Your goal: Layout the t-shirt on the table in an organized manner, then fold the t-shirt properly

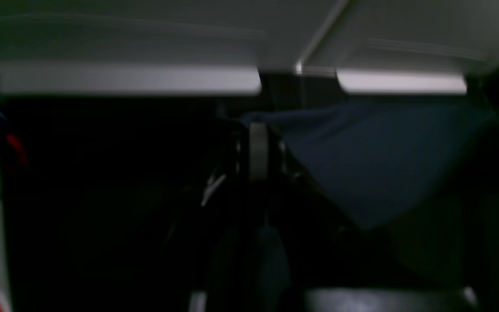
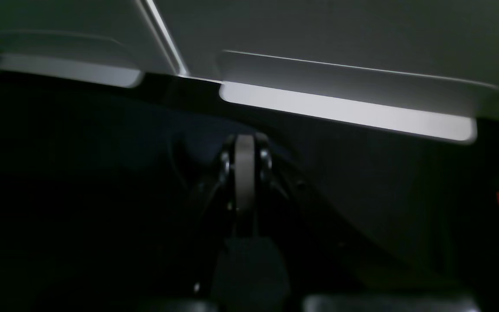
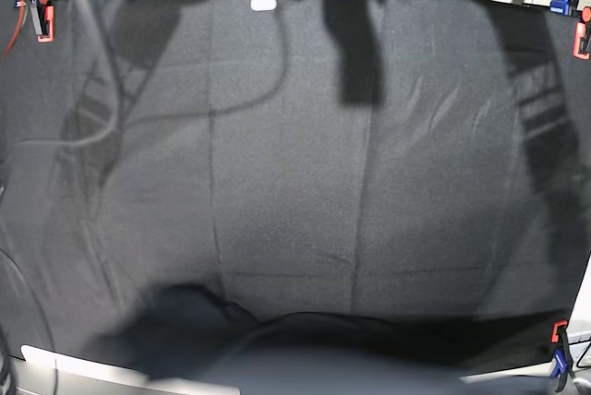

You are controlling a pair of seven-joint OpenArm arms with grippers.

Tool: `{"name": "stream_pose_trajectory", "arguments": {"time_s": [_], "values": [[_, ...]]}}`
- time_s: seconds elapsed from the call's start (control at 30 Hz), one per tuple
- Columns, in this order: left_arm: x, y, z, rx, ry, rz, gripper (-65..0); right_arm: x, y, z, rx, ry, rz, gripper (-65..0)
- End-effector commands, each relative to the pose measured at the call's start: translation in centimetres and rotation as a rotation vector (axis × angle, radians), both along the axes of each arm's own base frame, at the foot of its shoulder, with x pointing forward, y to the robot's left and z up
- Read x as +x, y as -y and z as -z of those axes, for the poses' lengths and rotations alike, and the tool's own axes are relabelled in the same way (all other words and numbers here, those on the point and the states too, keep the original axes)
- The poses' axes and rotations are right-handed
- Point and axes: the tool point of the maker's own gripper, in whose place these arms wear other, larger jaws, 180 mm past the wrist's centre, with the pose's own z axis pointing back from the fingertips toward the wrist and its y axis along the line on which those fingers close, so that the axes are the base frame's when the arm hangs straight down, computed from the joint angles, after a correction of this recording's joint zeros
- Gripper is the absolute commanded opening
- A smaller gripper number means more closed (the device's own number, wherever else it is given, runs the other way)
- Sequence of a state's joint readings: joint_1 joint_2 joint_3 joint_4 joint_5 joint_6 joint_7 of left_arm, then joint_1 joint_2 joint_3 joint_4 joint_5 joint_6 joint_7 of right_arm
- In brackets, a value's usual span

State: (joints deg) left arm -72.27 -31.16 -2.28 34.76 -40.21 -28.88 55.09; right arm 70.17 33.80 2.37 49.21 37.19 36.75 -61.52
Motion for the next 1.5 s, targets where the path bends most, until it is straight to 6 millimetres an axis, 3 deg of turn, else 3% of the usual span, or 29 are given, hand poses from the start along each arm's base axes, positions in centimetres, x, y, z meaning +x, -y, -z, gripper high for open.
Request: {"name": "stream_pose_trajectory", "arguments": {"time_s": [0.0,0.13,0.27,0.47,0.63,0.83,0.93,1.07,1.27,1.37,1.4,1.47], "values": [[-0.4,-2.1,-4.9,-0.029,0.124,-0.032,-65.0,-0.3,-0.6,-1.7,0.005,0.061,-0.044,-65.0],[-2.8,-5.6,-5.7,-0.095,0.110,-0.042,-65.0,-1.6,-1.3,4.4,-0.008,-0.067,-0.077,-65.0],[-5.2,-6.9,0.3,-0.083,-0.049,-0.003,-65.0,-3.4,-0.6,8.6,-0.031,-0.122,-0.064,-65.0],[-7.1,-4.9,6.7,-0.191,-0.161,0.079,-65.0,-6.2,0.8,13.5,0.008,-0.179,-0.029,-65.0],[-7.5,-3.3,9.4,-0.181,-0.186,0.129,-65.0,-8.3,0.7,17.8,0.062,-0.252,-0.031,-65.0],[-9.6,-2.7,13.9,-0.220,-0.289,0.151,-65.0,-11.9,0.8,24.1,0.059,-0.401,-0.024,-65.0],[-10.7,-2.0,15.7,-0.247,-0.293,0.185,-65.0,-13.3,0.5,26.3,0.071,-0.449,-0.032,-65.0],[-11.3,-1.1,16.7,-0.281,-0.289,0.213,-65.0,-13.8,-2.3,27.8,0.150,-0.463,-0.079,-65.0],[-10.7,1.4,17.2,-0.311,-0.281,0.256,-65.0,-12.2,-10.3,29.0,0.280,-0.439,-0.187,-64.3],[-10.4,2.5,17.3,-0.327,-0.278,0.273,-65.0,-10.0,-13.7,28.1,0.290,-0.372,-0.206,-39.0],[-10.3,2.8,17.3,-0.332,-0.273,0.274,-65.0,-9.0,-14.5,27.9,0.265,-0.350,-0.201,-34.1],[-10.2,2.9,17.2,-0.336,-0.267,0.272,-65.0,-7.5,-16.3,27.5,0.228,-0.323,-0.197,-32.9]]}}
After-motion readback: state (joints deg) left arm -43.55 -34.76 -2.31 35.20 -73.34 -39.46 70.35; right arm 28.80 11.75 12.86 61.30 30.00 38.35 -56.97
